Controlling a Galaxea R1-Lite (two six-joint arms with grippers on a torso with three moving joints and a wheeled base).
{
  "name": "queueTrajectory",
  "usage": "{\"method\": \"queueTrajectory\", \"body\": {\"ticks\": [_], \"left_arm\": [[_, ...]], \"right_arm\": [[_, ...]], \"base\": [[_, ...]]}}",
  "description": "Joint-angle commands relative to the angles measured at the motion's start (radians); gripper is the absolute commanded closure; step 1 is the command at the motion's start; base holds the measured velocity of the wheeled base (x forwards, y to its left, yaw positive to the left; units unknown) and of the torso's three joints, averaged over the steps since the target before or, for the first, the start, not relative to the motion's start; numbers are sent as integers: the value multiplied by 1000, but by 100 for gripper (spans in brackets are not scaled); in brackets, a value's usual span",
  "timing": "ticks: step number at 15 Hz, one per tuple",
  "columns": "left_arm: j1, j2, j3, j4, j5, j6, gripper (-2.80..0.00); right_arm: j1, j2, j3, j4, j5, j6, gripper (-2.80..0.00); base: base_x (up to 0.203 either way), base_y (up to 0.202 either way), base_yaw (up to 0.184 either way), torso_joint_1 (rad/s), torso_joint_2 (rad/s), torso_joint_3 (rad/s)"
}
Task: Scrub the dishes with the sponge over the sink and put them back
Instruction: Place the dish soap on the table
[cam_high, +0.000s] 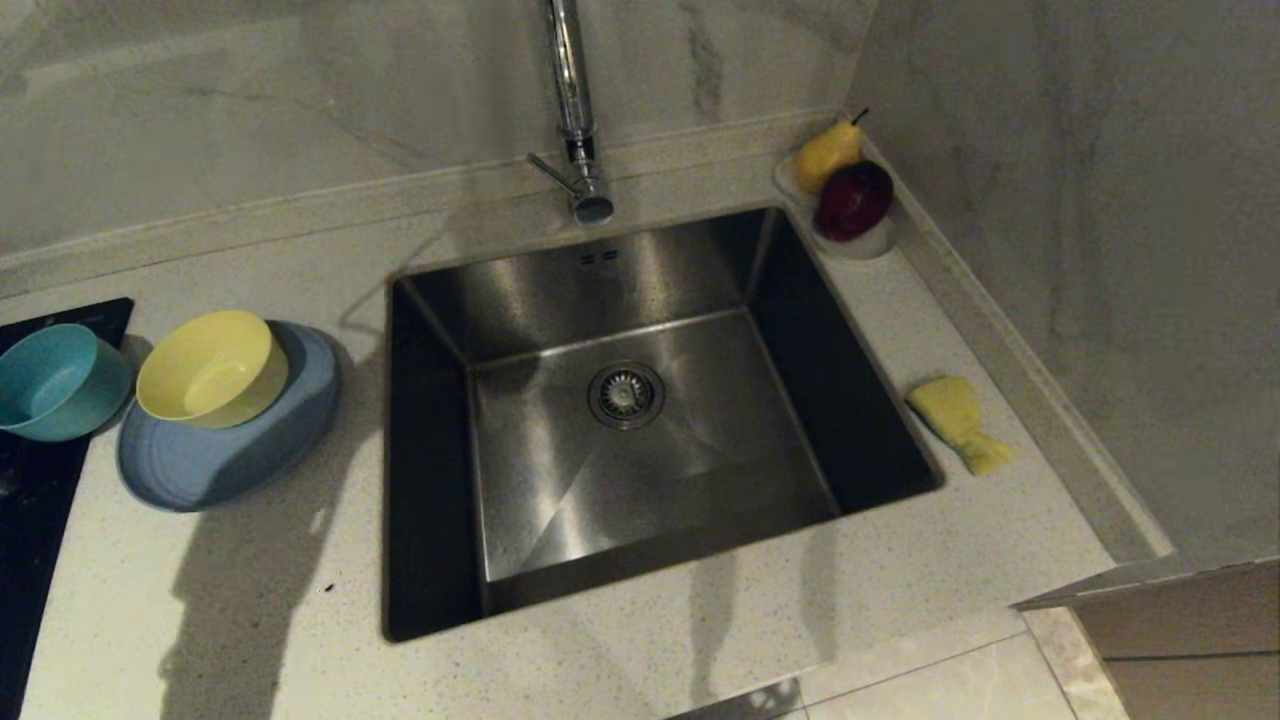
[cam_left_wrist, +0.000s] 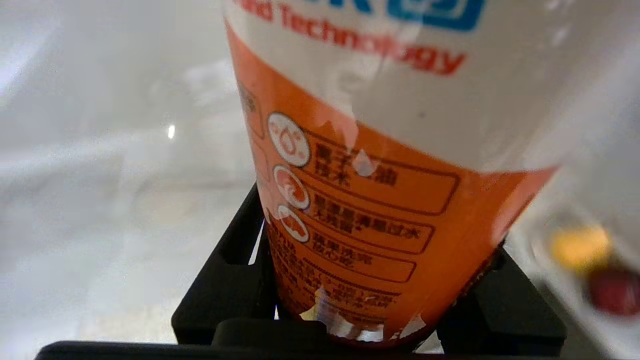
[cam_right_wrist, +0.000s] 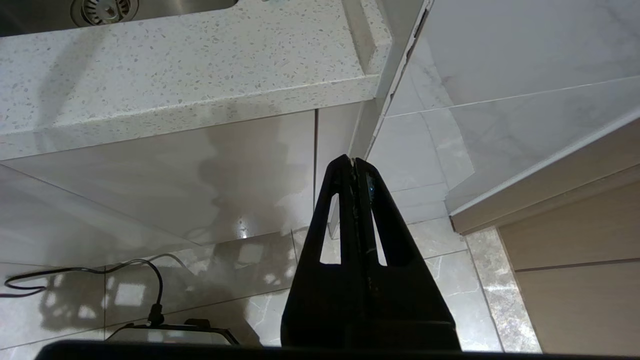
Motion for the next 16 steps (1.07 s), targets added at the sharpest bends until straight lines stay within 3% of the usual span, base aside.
{"method": "queueTrajectory", "body": {"ticks": [1,5,9,10,13,16], "left_arm": [[129,-66,18,15,-15,-138,0],[344,-103,60,27,-83,-244,0],[551,-108,91,40,-201,-343,0],[635,-108,107,61,-236,-370,0],[809,-110,153,116,-412,-475,0],[959,-126,252,116,-552,-510,0]], "right_arm": [[0,-1,0,0,1,0,0],[0,-1,0,0,1,0,0],[0,-1,0,0,1,0,0],[0,-1,1,0,1,0,0],[0,-1,-1,0,1,0,0],[0,-1,1,0,1,0,0]], "base": [[0,0,0,0,0,0],[0,0,0,0,0,0],[0,0,0,0,0,0],[0,0,0,0,0,0],[0,0,0,0,0,0],[0,0,0,0,0,0]]}}
